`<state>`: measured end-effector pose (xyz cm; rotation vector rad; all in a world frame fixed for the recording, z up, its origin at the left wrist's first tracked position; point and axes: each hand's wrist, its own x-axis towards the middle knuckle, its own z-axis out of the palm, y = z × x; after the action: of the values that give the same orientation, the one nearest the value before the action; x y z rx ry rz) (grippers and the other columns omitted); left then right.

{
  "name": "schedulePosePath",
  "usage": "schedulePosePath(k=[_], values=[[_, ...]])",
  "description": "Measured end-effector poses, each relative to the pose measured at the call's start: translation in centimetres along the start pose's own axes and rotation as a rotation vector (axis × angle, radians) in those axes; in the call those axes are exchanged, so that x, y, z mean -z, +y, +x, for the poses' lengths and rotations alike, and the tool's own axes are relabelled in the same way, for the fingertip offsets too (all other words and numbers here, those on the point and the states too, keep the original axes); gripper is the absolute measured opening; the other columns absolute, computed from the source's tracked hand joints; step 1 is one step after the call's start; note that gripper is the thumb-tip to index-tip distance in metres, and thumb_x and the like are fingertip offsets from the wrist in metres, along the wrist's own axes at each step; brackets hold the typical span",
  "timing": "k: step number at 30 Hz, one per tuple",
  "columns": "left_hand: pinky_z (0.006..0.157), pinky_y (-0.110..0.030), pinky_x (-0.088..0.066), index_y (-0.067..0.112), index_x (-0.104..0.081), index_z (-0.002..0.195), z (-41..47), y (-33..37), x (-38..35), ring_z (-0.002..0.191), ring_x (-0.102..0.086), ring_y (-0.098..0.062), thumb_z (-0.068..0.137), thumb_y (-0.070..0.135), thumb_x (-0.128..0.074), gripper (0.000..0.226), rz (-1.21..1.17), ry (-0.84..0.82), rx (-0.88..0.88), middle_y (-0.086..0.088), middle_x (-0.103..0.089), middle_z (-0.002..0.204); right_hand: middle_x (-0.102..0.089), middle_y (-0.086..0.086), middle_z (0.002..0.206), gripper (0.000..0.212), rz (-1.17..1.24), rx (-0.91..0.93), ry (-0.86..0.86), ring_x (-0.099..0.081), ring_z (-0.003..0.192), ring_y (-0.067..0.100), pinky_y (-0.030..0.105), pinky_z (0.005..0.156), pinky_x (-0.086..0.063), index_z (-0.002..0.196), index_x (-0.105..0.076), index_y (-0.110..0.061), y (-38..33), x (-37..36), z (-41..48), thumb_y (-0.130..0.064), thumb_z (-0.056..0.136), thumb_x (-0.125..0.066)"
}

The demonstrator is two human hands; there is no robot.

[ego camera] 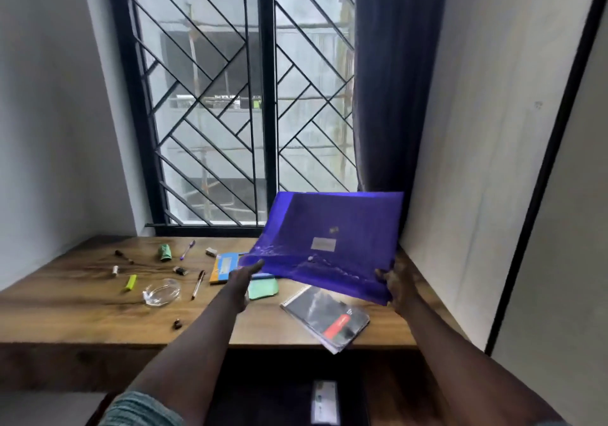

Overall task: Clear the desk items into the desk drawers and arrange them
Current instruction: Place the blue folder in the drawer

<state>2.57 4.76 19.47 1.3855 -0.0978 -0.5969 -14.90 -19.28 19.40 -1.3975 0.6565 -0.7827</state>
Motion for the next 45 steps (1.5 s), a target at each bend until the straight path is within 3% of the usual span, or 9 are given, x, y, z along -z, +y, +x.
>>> schedulePosePath(k=[8,16,20,26,30,35,37,42,45], values=[[0.037,-0.011,-0.041,0.01,-0.06,0.09,-6.4,-8.8,10.7,0.062,-0.049,-0.015,0.085,0.004,-0.063,0.008,0.027,0.098,0.136,-0.005,-0.059,0.071,-0.071,0.006,0.061,0.026,0.163,-0.441,-0.297,-0.067,0.048,0.015,0.026,0.043,-0.055,0.097,-0.057,-0.002,6.5,3.3,-11.0,0.017,0.09,-0.04],[0.079,-0.044,-0.055,-0.009,-0.057,0.116,-9.5,-18.6,17.4,0.086,-0.068,-0.035,0.062,-0.014,-0.077,0.058,0.266,0.051,0.366,-0.025,-0.071,0.097,-0.072,0.02,0.075,0.033,0.115,-0.62,-0.396,-0.07,0.058,0.026,0.032,0.051,-0.058,0.107,-0.057,0.01,13.5,7.8,-18.8,0.02,0.075,-0.055],[0.049,-0.02,-0.04,0.003,-0.061,0.081,-14.1,-19.4,15.7,0.056,-0.056,-0.02,0.064,-0.01,-0.078,0.027,0.422,0.052,0.465,-0.009,-0.067,0.062,-0.071,0.023,0.087,0.091,0.077,-0.667,-0.452,-0.071,0.069,0.03,0.034,0.059,-0.06,0.102,-0.064,0.007,15.6,10.8,-20.7,-0.002,0.017,-0.095],[0.036,-0.012,-0.03,0.005,-0.055,0.054,-17.2,-22.2,14.1,0.036,-0.043,-0.015,0.074,-0.008,-0.073,0.03,0.62,0.122,0.503,-0.002,-0.05,0.038,-0.07,0.027,0.089,0.086,0.061,-0.689,-0.495,-0.071,0.072,0.032,0.032,0.056,-0.058,0.089,-0.072,0.009,17.3,13.1,-21.9,-0.007,0.008,-0.096],[0.061,-0.027,-0.042,0.001,-0.066,0.078,-17.3,-23.3,13.1,0.07,-0.058,-0.022,0.075,-0.004,-0.074,0.01,0.674,0.184,0.448,-0.013,-0.064,0.077,-0.066,0.029,0.104,0.101,-0.019,-0.626,-0.421,-0.068,0.082,0.032,0.037,0.071,-0.058,0.111,-0.06,0.009,19.5,13.2,-20.5,-0.016,0.02,-0.097],[0.072,-0.026,-0.043,-0.001,-0.069,0.107,-16.0,-23.8,13.0,0.097,-0.066,-0.029,0.075,0.01,-0.076,0.034,0.81,0.246,0.384,-0.016,-0.071,0.106,-0.062,0.015,0.077,0.032,-0.242,-0.592,-0.265,-0.059,0.059,0.024,0.018,0.043,-0.05,0.11,-0.049,0.008,19.1,9.9,-18.4,0.016,0.08,-0.06],[0.077,-0.027,-0.042,0.002,-0.065,0.115,-15.1,-23.3,12.5,0.106,-0.063,-0.028,0.078,0.016,-0.074,0.04,0.901,0.278,0.357,-0.015,-0.068,0.116,-0.056,0.016,0.081,0.034,-0.324,-0.563,-0.219,-0.051,0.063,0.022,0.017,0.04,-0.046,0.111,-0.045,0.009,20.2,8.8,-16.7,0.012,0.082,-0.062],[0.094,-0.031,-0.044,0.003,-0.053,0.126,-10.7,-22.8,12.3,0.118,-0.056,-0.029,0.084,0.018,-0.068,0.047,0.983,0.363,0.294,-0.016,-0.059,0.128,-0.061,0.029,0.113,0.096,-0.469,-0.552,-0.291,-0.06,0.095,0.032,0.047,0.088,-0.051,0.122,-0.047,0.011,30.4,7.3,-10.0,-0.01,0.035,-0.082],[0.105,-0.034,-0.04,0.003,-0.041,0.138,-8.1,-23.4,12.1,0.128,-0.047,-0.03,0.091,0.018,-0.06,0.054,1.076,0.368,0.239,-0.016,-0.045,0.14,-0.06,0.023,0.113,0.081,-0.694,-0.524,-0.294,-0.058,0.097,0.031,0.038,0.086,-0.05,0.119,-0.052,0.007,24.5,3.6,-11.3,-0.012,0.044,-0.077]])
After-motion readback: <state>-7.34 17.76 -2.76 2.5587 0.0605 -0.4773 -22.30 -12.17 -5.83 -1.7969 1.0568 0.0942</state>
